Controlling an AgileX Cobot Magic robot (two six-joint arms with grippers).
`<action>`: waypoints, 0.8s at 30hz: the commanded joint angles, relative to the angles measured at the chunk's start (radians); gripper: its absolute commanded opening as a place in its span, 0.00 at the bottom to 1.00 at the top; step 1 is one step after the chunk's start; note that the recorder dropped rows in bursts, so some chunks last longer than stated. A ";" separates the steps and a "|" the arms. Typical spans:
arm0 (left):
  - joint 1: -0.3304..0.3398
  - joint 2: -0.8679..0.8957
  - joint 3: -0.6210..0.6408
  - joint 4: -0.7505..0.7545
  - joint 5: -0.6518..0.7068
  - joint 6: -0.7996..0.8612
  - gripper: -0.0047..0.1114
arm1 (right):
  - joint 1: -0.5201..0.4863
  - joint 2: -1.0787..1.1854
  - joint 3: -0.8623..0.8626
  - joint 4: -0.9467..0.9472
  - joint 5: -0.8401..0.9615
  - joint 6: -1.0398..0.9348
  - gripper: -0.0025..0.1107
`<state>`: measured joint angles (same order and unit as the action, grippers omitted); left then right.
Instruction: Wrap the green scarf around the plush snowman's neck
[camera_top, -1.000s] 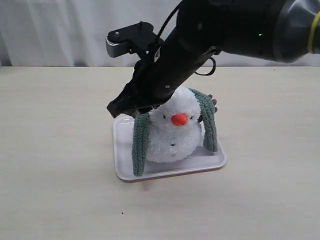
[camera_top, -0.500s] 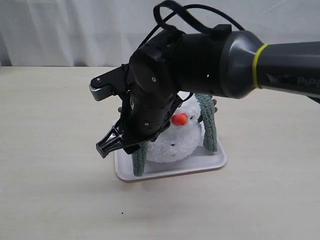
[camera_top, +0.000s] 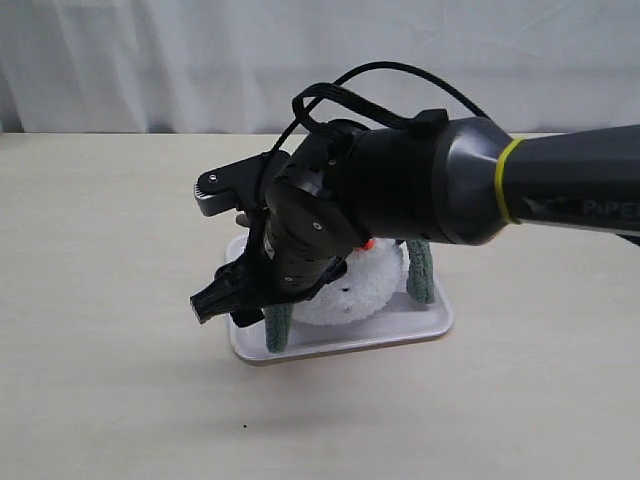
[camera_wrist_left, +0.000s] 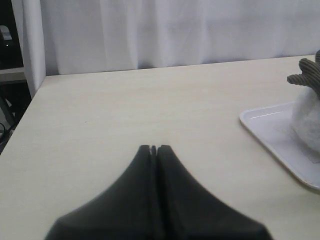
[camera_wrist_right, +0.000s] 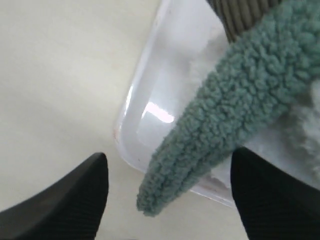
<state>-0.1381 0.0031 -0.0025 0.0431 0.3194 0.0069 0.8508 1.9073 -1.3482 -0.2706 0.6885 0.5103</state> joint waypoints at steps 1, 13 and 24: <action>0.003 -0.003 0.003 -0.004 -0.010 -0.002 0.04 | 0.004 0.018 0.006 -0.005 -0.038 0.026 0.59; 0.003 -0.003 0.003 -0.004 -0.010 -0.002 0.04 | 0.002 0.121 0.006 -0.014 -0.081 0.046 0.57; 0.003 -0.003 0.003 -0.004 -0.010 -0.002 0.04 | 0.002 0.109 0.006 -0.033 0.063 -0.034 0.06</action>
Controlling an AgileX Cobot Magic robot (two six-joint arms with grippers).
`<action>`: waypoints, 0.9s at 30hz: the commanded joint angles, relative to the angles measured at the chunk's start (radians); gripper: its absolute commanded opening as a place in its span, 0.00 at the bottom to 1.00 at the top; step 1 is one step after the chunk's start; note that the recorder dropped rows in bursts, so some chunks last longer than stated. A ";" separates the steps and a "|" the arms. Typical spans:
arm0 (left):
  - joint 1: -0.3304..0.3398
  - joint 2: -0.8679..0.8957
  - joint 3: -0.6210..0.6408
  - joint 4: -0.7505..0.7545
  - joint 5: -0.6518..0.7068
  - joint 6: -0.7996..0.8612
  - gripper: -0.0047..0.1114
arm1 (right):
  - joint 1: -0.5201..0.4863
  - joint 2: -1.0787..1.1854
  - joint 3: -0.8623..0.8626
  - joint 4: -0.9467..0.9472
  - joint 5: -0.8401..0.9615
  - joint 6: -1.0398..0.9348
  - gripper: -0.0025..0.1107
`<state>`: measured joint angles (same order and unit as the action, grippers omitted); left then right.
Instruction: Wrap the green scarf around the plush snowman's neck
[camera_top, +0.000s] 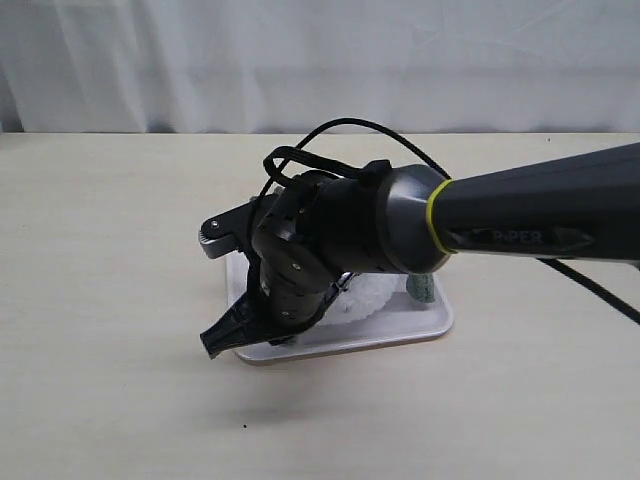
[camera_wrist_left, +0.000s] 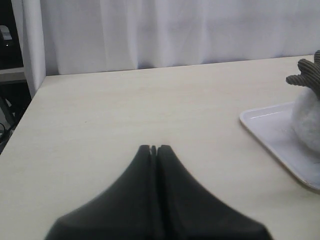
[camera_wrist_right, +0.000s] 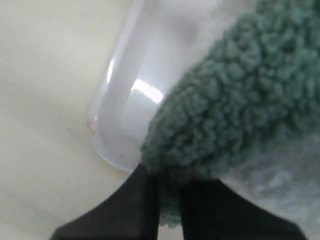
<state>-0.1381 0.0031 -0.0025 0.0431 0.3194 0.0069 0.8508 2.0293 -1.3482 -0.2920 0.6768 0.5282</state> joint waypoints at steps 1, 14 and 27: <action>0.003 -0.003 0.003 -0.004 -0.010 -0.002 0.04 | 0.002 -0.017 0.006 -0.012 0.100 -0.059 0.06; 0.003 -0.003 0.003 -0.004 -0.010 -0.002 0.04 | 0.002 -0.153 0.006 -0.016 0.350 -0.125 0.06; 0.003 -0.003 0.003 -0.004 -0.010 -0.002 0.04 | 0.002 -0.099 0.028 -0.109 0.436 -0.125 0.06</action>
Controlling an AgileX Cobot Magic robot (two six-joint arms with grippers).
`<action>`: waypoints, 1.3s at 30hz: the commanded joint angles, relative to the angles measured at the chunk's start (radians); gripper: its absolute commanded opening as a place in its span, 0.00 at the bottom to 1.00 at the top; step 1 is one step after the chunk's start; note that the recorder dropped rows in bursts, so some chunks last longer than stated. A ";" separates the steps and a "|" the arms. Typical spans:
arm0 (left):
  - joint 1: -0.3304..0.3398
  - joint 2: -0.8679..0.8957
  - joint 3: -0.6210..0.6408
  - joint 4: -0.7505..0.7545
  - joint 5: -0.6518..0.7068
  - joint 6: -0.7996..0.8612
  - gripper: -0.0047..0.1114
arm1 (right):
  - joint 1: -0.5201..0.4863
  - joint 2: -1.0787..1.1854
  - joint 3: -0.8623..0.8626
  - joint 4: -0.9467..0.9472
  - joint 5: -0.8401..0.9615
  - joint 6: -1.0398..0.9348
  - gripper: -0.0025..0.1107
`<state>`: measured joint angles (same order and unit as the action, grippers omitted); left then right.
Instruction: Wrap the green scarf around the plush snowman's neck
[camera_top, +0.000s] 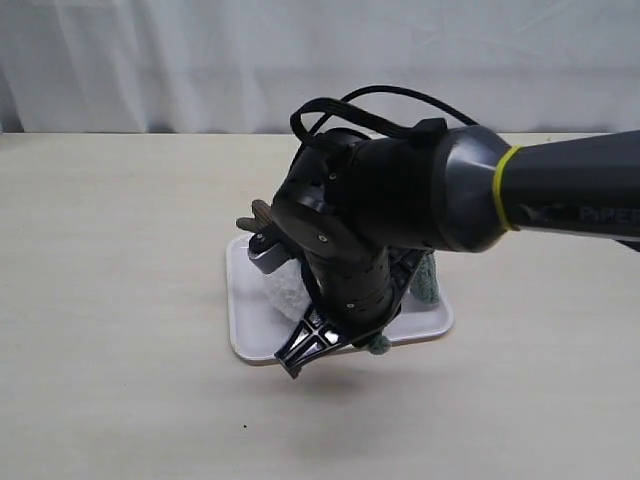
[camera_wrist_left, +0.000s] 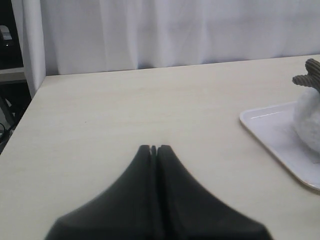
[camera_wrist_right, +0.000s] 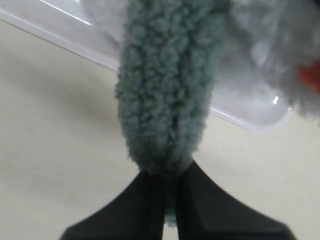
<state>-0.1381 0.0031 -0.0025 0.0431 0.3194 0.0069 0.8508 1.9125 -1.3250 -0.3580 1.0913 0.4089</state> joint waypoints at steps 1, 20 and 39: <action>0.003 -0.003 0.003 -0.004 -0.010 -0.002 0.04 | 0.002 0.024 0.005 -0.052 0.030 -0.005 0.06; 0.003 -0.003 0.003 -0.004 -0.010 -0.002 0.04 | 0.002 0.034 0.084 -0.106 -0.027 -0.005 0.06; 0.003 -0.003 0.003 -0.004 -0.010 -0.002 0.04 | 0.002 -0.131 0.069 0.020 0.055 -0.081 0.63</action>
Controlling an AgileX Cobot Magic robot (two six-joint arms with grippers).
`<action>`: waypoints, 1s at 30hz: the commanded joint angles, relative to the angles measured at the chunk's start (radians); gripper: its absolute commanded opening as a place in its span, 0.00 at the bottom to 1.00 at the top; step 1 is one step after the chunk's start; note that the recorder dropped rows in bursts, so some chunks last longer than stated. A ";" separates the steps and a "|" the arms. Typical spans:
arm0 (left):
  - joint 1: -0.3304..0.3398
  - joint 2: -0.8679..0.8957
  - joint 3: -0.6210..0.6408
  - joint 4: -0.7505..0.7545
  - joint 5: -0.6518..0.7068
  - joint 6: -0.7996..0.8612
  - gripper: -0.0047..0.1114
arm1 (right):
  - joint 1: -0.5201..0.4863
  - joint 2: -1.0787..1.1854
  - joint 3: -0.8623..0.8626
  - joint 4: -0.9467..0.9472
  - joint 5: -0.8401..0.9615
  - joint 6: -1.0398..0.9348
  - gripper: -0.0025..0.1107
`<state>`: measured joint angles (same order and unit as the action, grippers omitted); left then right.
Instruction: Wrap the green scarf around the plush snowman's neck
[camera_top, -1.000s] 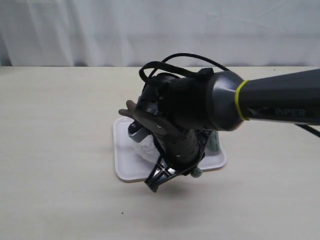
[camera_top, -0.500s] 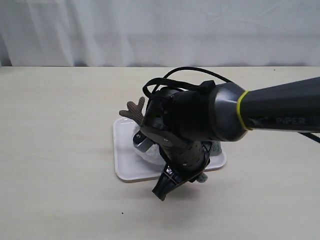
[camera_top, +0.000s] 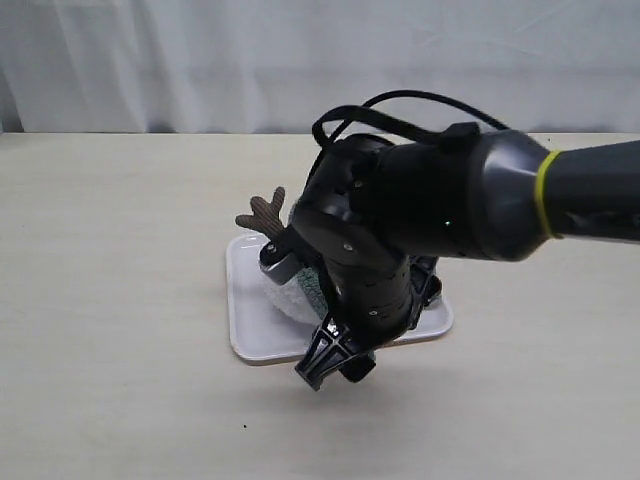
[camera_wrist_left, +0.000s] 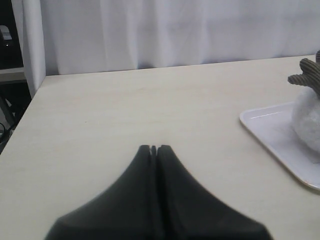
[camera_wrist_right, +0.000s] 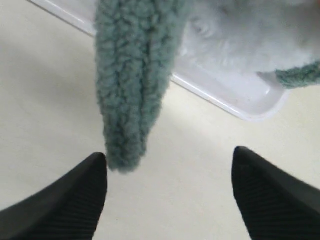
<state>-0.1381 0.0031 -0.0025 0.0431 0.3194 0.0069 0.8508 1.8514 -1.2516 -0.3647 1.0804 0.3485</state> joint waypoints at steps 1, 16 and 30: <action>0.003 -0.003 0.003 -0.004 -0.010 -0.002 0.04 | 0.002 -0.091 -0.004 0.035 0.092 -0.024 0.63; 0.003 -0.003 0.003 -0.004 -0.010 -0.002 0.04 | -0.236 -0.338 0.407 -0.254 -0.575 0.439 0.63; 0.003 -0.003 0.003 -0.004 -0.010 -0.002 0.04 | -0.436 -0.197 0.522 -0.441 -1.038 0.362 0.63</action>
<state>-0.1381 0.0031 -0.0025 0.0431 0.3194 0.0000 0.4227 1.6220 -0.7320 -0.7429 0.1267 0.7199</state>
